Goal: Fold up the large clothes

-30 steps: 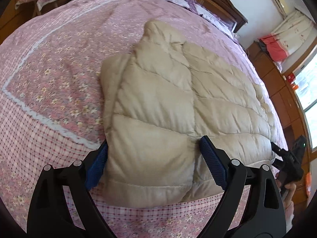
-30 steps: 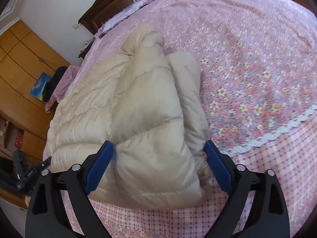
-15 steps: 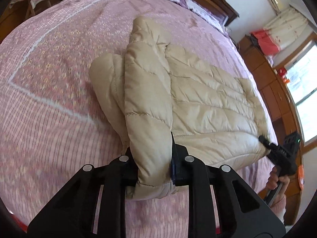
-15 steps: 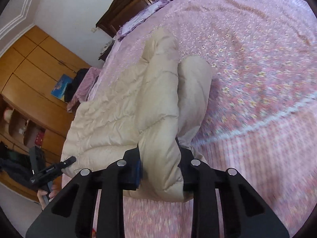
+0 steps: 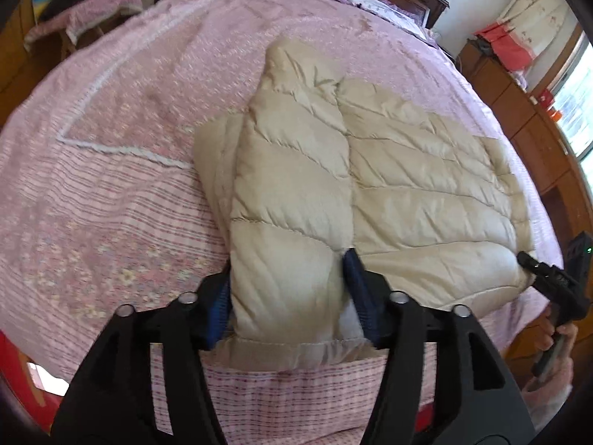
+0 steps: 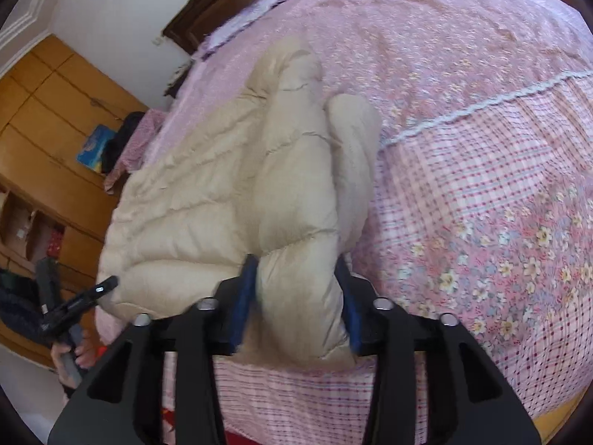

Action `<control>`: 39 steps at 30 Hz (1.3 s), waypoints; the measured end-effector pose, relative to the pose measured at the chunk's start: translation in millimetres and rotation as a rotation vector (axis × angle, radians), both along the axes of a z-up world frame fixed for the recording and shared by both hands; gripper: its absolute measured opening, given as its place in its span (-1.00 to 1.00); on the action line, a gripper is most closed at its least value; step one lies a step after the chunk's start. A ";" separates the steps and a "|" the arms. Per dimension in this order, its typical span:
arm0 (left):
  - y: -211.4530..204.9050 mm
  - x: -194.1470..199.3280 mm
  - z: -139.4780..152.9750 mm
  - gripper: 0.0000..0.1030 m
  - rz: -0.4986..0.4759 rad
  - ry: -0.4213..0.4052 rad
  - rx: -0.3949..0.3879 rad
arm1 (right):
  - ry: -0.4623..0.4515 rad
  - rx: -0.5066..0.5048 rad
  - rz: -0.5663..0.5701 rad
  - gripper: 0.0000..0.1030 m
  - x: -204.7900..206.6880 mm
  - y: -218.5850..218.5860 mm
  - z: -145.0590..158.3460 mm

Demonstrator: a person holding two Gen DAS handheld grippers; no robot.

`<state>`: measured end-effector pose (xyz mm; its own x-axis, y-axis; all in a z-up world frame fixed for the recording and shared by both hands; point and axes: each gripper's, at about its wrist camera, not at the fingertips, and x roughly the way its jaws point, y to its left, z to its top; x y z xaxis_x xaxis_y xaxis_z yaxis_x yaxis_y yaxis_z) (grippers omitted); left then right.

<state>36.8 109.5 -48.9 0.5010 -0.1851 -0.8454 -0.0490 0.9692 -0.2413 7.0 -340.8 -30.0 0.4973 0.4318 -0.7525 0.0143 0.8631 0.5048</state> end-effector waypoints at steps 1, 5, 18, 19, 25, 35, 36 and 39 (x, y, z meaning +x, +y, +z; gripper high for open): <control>1.6 -2.1 2.2 0.18 0.006 -0.009 0.007 | 0.000 -0.042 -0.023 0.37 -1.5 -0.2 0.0; 8.0 -15.8 12.4 0.24 0.024 -0.035 0.028 | -0.005 -0.078 -0.038 0.49 -4.5 -0.8 0.4; -23.3 -12.2 62.3 0.32 -0.093 -0.127 0.065 | -0.039 -0.078 -0.096 0.64 -16.7 -20.4 13.2; -29.5 -7.5 63.1 0.32 -0.112 -0.128 0.056 | -0.042 -0.078 -0.099 0.65 -18.0 -22.0 14.5; -70.3 17.3 52.1 0.32 -0.204 -0.104 0.047 | -0.036 -0.107 -0.073 0.67 -19.5 -20.6 16.3; -114.2 46.4 19.3 0.32 -0.272 -0.011 0.101 | 0.009 -0.021 -0.012 0.71 5.7 -10.0 -4.0; -115.4 48.4 16.3 0.32 -0.271 -0.001 0.104 | 0.015 -0.003 0.003 0.71 9.0 -7.7 -7.4; -119.4 50.4 11.2 0.34 -0.277 0.013 0.112 | 0.041 0.037 0.030 0.73 16.8 -0.9 -18.3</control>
<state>87.3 -9.8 -37.8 0.4335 -0.2181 -0.8744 0.2183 0.9668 -0.1329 23.8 -341.7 -48.4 0.4532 0.4736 -0.7552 0.0102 0.8444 0.5357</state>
